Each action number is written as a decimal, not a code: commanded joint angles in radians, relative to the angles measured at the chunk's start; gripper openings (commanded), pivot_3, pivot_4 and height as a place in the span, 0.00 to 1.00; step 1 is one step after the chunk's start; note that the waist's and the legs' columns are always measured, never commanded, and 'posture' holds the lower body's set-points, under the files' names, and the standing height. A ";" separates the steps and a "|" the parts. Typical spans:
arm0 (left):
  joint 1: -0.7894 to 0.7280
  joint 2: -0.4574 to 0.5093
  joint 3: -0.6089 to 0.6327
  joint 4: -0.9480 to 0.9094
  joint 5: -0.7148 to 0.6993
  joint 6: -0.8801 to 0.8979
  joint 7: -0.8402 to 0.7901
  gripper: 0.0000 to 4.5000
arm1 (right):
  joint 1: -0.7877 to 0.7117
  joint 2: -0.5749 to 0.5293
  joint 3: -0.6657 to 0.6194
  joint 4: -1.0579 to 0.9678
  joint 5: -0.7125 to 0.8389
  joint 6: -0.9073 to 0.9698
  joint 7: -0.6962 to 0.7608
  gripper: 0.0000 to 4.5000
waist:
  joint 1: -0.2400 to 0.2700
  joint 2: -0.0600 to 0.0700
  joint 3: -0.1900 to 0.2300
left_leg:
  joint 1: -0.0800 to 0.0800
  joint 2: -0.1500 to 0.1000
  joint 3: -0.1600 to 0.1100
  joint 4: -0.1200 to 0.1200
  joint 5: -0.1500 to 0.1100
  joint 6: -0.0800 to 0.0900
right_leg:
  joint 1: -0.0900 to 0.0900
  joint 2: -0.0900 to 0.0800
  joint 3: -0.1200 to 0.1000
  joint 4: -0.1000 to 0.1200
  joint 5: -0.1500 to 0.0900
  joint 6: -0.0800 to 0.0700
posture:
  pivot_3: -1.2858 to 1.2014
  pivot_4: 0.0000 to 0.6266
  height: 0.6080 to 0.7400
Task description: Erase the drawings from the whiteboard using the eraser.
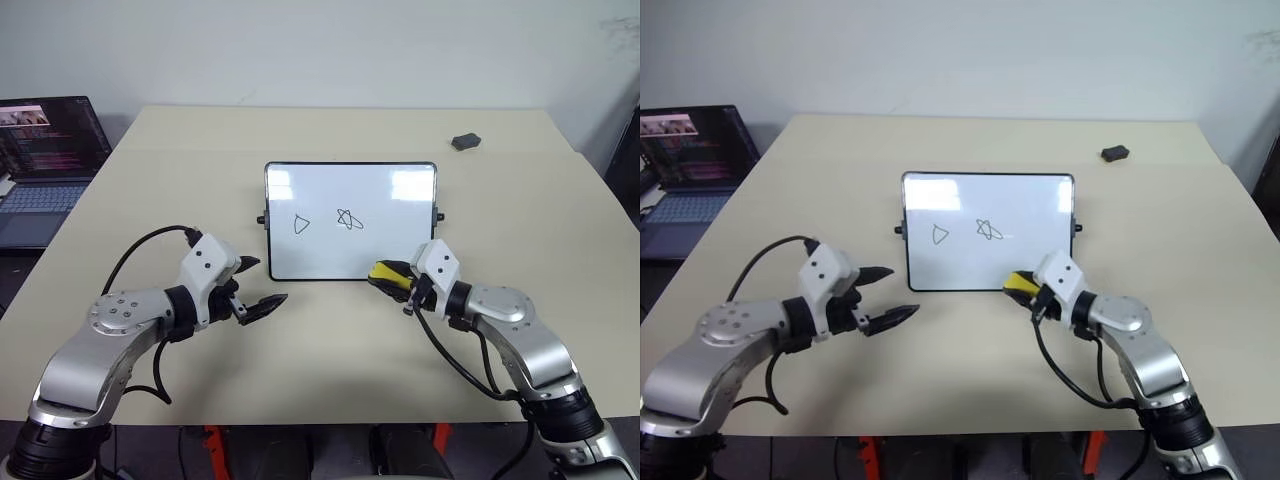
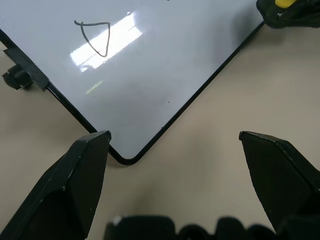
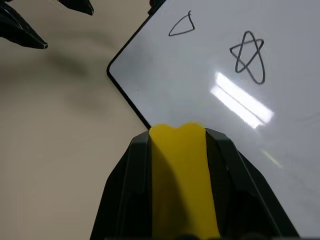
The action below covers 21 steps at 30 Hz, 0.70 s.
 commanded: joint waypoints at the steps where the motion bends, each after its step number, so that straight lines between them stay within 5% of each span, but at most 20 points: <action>1: -0.021 0.000 0.030 -0.015 0.011 -0.004 0.025 1.00 | -0.068 0.042 0.009 0.035 -0.022 -0.075 -0.029 0.25 | 0.000 0.000 0.000 | 0.000 0.000 0.000 0.000 0.000 0.000 | 0.000 0.000 0.000 0.000 0.000 0.000 | 0.52 0.24 1.00; 21: -0.092 0.006 0.014 -0.040 0.006 0.068 0.053 1.00 | -0.446 0.237 -0.011 0.659 -0.245 -0.466 -0.342 0.25 | -0.001 0.000 0.000 | -0.001 0.000 0.001 0.000 0.000 0.000 | -0.001 -0.001 0.000 0.000 0.000 0.000 | 0.52 0.24 1.00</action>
